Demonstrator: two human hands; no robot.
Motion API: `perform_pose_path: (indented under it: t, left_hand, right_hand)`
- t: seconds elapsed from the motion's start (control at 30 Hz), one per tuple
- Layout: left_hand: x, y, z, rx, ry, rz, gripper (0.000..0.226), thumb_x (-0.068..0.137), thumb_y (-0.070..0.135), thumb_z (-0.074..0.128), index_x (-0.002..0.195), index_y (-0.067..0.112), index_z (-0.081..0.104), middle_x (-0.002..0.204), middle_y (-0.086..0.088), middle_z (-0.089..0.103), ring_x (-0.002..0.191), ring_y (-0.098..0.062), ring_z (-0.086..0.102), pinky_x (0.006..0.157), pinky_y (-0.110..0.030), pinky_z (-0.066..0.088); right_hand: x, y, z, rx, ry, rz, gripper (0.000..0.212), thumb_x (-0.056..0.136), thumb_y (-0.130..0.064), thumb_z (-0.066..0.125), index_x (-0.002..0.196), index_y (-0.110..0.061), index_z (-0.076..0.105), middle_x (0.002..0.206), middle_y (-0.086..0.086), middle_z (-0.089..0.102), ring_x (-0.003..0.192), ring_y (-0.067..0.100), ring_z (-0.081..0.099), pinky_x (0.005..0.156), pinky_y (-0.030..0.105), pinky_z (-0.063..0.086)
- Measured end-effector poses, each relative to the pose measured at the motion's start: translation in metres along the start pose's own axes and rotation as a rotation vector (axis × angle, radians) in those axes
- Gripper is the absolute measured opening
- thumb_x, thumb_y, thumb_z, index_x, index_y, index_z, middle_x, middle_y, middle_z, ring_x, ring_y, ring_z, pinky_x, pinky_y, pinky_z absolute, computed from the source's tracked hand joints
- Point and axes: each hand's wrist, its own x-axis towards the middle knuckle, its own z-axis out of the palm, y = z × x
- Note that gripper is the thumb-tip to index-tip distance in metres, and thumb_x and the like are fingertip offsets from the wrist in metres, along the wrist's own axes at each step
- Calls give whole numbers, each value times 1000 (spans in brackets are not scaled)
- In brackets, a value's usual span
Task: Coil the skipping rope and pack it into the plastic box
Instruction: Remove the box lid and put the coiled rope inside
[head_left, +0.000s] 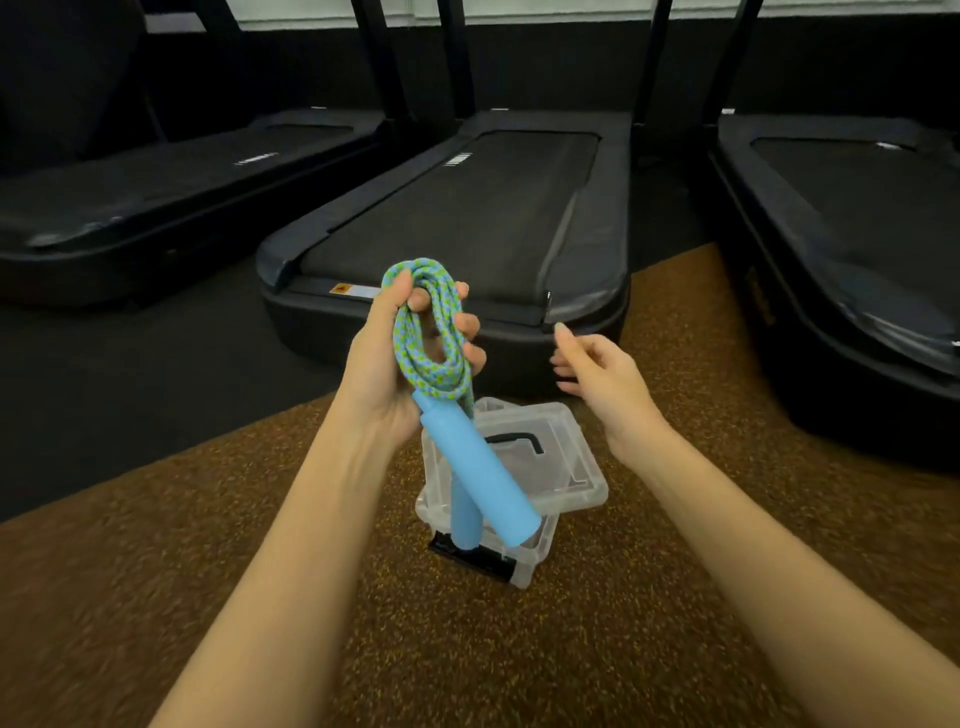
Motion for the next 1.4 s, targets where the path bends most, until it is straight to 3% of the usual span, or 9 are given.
perform_pose_path:
  t: [0.1, 0.3, 0.43, 0.53, 0.73, 0.9, 1.03, 1.33, 1.4]
  left_hand:
    - [-5, -5, -10, 40, 51, -24, 35, 91, 34, 42, 60, 18, 43, 79, 1, 56, 53, -9, 51, 46, -20, 43]
    - [-13, -11, -24, 113, 144, -72, 35, 92, 32, 43, 61, 17, 43, 73, 1, 57, 48, -7, 50, 43, -20, 44]
    - [-17, -17, -30, 117, 188, -89, 35, 93, 32, 43, 60, 18, 44, 73, 1, 58, 48, -7, 50, 44, -19, 44]
    - [-20, -22, -35, 123, 215, -106, 36, 93, 32, 44, 60, 18, 46, 76, 0, 57, 49, -8, 50, 44, -21, 45]
    - [-29, -35, -36, 229, 289, -155, 58, 94, 33, 42, 44, 16, 65, 73, -3, 49, 46, -8, 47, 41, -20, 43]
    - [-34, -42, -37, 293, 366, -163, 60, 96, 31, 44, 41, 18, 65, 70, -5, 50, 47, -10, 45, 41, -21, 42]
    - [-34, -46, -36, 337, 392, -171, 60, 96, 29, 44, 41, 19, 65, 69, -4, 52, 50, -12, 44, 41, -23, 42]
    - [-31, -57, -29, 384, 403, -170, 59, 96, 28, 45, 41, 20, 64, 72, -6, 51, 51, -14, 44, 43, -24, 40]
    - [-30, -59, -27, 387, 394, -170, 56, 96, 28, 45, 44, 19, 63, 73, -6, 51, 50, -13, 44, 43, -24, 41]
  right_hand:
    - [16, 44, -17, -122, 131, 144, 33, 91, -41, 53, 114, -18, 53, 110, -1, 54, 94, 11, 52, 79, 27, 41]
    - [28, 120, -35, -345, 211, 418, 59, 91, -39, 54, 138, -10, 34, 146, 13, 30, 132, 31, 34, 106, 45, 33]
    - [24, 146, -37, -239, 133, 589, 75, 90, -43, 53, 147, -9, 19, 151, 15, 28, 136, 34, 32, 110, 47, 28]
    - [24, 158, -34, 9, 129, 662, 71, 91, -38, 55, 145, -4, 22, 144, 16, 40, 131, 31, 40, 111, 45, 32]
    - [25, 158, -29, 259, 117, 683, 36, 93, -19, 54, 122, 2, 52, 114, 14, 61, 113, 28, 56, 100, 40, 44]
    - [26, 156, -30, 327, 178, 706, 41, 93, 1, 49, 132, 7, 41, 131, 23, 51, 117, 34, 55, 88, 40, 49]
    - [28, 152, -33, 371, 149, 696, 32, 92, 2, 49, 124, 7, 48, 123, 25, 59, 110, 32, 61, 96, 44, 49]
    - [39, 127, -73, 638, 295, 510, 30, 91, 3, 51, 120, 12, 48, 114, 28, 61, 81, 25, 64, 91, 42, 51]
    - [41, 125, -90, 721, 348, 483, 33, 91, 3, 51, 123, 12, 46, 111, 27, 61, 80, 24, 64, 83, 40, 56]
